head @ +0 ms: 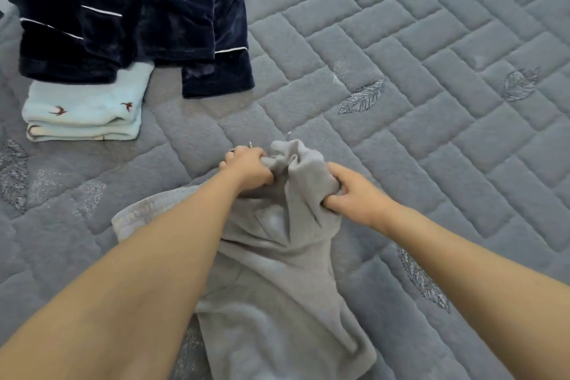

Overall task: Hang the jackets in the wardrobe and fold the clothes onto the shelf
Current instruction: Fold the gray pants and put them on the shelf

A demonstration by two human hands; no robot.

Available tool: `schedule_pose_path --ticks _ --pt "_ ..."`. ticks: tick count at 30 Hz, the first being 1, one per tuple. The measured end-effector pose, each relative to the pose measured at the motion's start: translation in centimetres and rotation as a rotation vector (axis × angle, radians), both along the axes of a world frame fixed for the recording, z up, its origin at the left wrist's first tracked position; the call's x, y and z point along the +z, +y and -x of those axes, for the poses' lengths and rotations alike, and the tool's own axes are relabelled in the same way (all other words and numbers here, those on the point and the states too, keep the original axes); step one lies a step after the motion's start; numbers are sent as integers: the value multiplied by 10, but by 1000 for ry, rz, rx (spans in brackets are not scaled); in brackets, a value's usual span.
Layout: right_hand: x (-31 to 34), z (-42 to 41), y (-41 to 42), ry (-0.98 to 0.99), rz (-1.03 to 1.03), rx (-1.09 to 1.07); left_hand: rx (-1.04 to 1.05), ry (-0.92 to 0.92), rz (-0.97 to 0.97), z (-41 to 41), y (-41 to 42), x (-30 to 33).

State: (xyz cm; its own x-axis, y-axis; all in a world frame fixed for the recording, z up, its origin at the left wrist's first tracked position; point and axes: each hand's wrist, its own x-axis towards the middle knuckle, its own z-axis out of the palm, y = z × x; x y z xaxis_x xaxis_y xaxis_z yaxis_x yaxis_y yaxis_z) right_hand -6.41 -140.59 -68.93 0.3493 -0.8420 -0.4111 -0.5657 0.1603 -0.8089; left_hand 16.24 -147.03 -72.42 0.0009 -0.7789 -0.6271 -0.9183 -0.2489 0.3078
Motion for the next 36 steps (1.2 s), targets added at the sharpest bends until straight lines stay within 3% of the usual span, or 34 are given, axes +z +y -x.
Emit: schedule_pose_path --ticks 2,6,9,11,15,17,19,22,26,29,32,36 --pt "14 -2 10 10 -21 66 65 65 91 -11 11 6" --pt "30 1 27 196 12 279 391 154 329 -35 36 25" --pt "36 2 26 300 -148 336 630 466 309 -36 48 40" --pt "39 3 23 455 -190 489 717 537 296 -28 53 45" --pt "48 7 37 443 -20 706 889 601 423 -16 54 47" --pt "55 14 46 425 89 776 878 616 486 -11 53 53" --pt "68 27 54 416 -20 680 783 602 541 -4 51 61" --pt "96 63 59 279 -291 248 604 558 670 17 38 87" --pt "129 118 43 133 -520 -110 275 138 770 71 -15 127" --pt "114 158 24 376 -348 -292 49 -85 625 115 -56 129" --pt "75 185 22 732 -135 -325 -12 -84 361 138 -57 100" --pt "19 176 55 688 -439 -625 185 -182 246 91 12 31"
